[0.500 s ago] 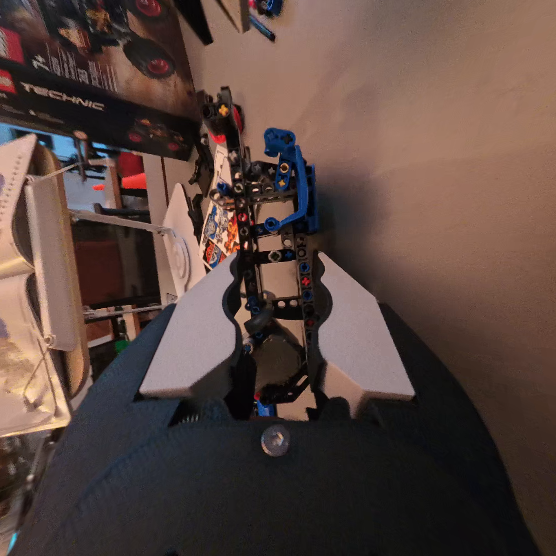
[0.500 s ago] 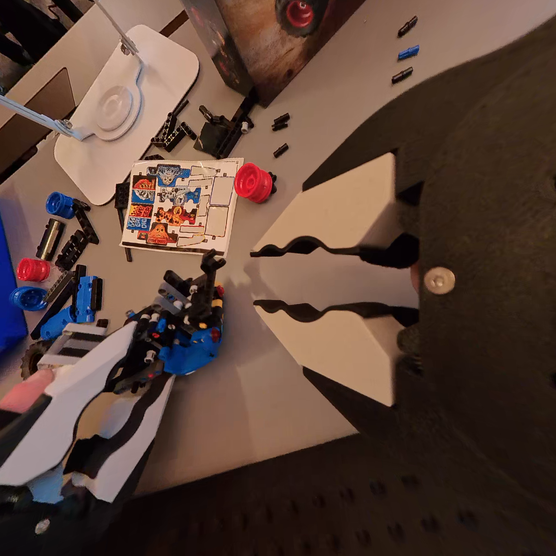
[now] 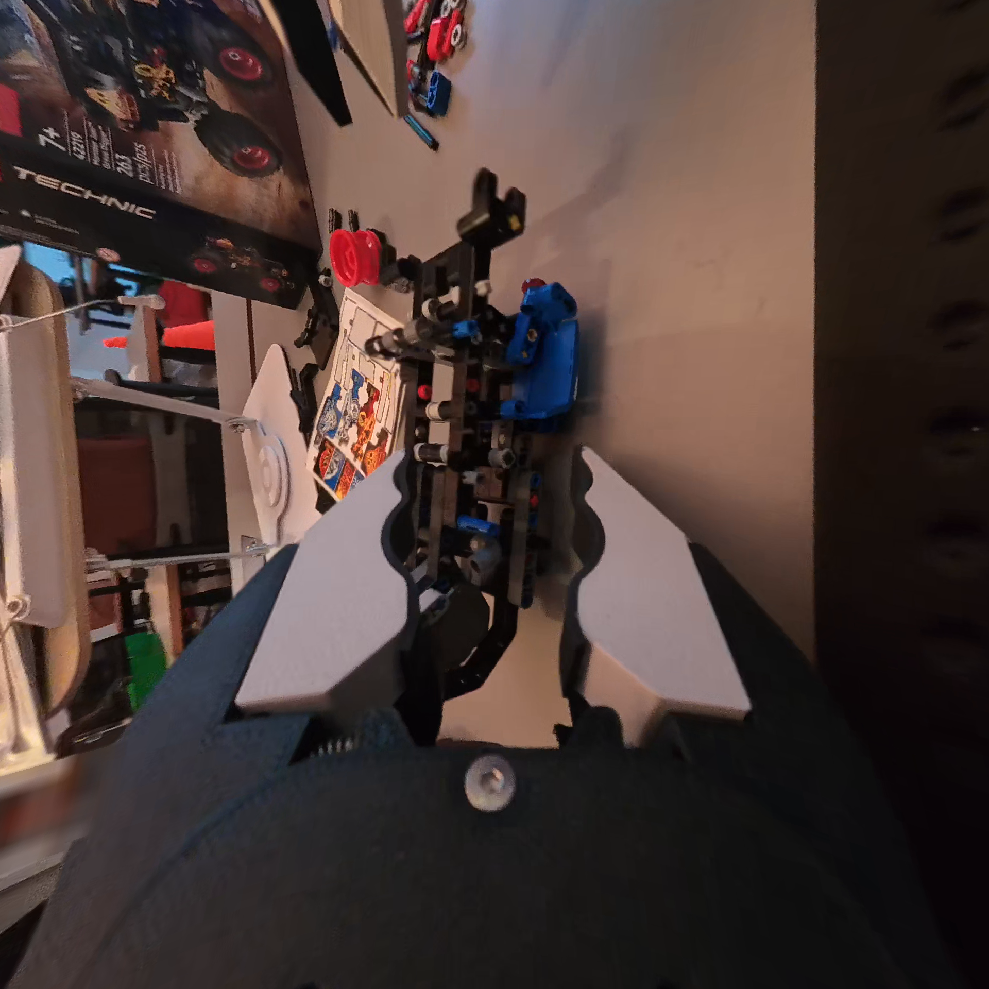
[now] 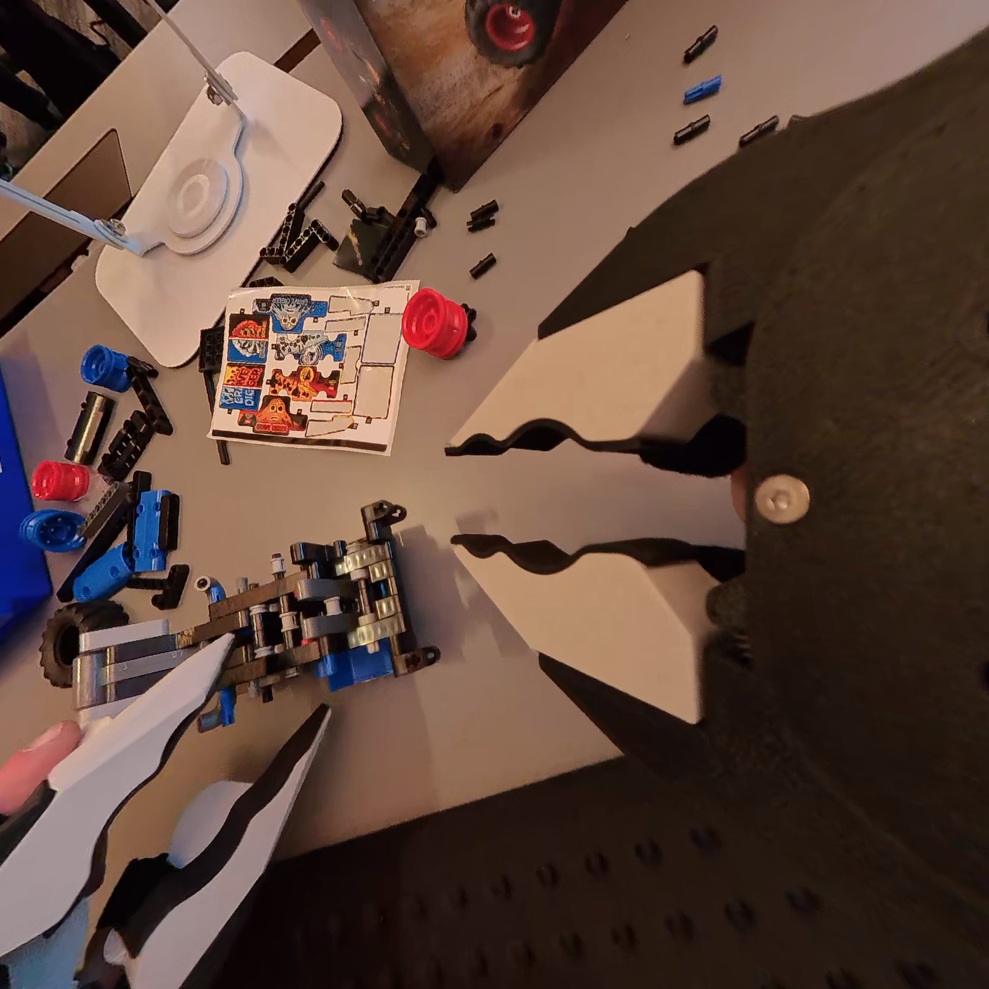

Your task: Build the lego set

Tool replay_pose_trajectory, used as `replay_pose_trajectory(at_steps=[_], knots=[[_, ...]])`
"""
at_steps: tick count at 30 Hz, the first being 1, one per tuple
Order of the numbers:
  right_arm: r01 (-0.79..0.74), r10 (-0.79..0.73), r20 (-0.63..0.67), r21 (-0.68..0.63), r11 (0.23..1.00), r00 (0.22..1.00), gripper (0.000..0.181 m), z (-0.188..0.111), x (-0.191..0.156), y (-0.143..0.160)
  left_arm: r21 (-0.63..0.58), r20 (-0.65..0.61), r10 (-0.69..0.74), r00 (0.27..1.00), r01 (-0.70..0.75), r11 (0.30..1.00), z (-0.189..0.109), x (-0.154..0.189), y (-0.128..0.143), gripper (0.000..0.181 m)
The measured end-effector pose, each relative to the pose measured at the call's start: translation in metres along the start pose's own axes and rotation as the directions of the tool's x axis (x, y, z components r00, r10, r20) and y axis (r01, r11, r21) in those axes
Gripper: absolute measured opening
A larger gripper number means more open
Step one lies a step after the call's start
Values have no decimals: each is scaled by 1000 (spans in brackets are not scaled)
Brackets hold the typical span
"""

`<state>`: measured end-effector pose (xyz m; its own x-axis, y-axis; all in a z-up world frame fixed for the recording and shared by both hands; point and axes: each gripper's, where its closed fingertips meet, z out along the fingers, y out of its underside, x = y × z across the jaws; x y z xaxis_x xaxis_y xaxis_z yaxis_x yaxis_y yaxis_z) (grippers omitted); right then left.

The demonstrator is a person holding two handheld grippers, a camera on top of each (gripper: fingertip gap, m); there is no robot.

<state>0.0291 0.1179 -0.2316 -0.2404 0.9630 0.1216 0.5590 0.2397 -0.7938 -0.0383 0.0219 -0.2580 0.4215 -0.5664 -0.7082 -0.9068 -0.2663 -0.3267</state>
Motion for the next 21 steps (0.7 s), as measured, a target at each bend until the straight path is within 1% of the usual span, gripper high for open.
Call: replay_pose_trajectory(at_steps=[5, 8, 11, 12, 15, 18, 21], knots=[[-6, 6, -13, 6, 1000, 1000, 29, -8, 2, 2, 58, -30, -77, 997, 78, 995, -14, -14, -5, 57], [-9, 9, -29, 5, 1000, 1000, 29, -15, 4, 4, 69, -72, -127, 989, 132, 989, -19, -23, -1, 60], [-15, 15, -40, 6, 1000, 999, 29, -21, 5, 7, 8, -150, -202, 968, 205, 979, -20, -26, 19, 75], [-18, 18, -42, 5, 1000, 999, 29, -22, 5, 9, -7, -173, -234, 957, 237, 972, -20, -28, 26, 76], [-29, 29, -42, 7, 1000, 999, 29, -24, 4, 13, -19, -284, -342, 896, 352, 936, -21, -24, 37, 84], [-34, 35, -30, 7, 999, 999, 29, -21, 1, 15, -14, -354, -394, 848, 417, 909, -18, -18, 42, 79], [-30, 30, -7, -1, 1000, 1000, 29, -15, -7, 15, -11, -350, -424, 835, 449, 893, -16, -17, 44, 73]])
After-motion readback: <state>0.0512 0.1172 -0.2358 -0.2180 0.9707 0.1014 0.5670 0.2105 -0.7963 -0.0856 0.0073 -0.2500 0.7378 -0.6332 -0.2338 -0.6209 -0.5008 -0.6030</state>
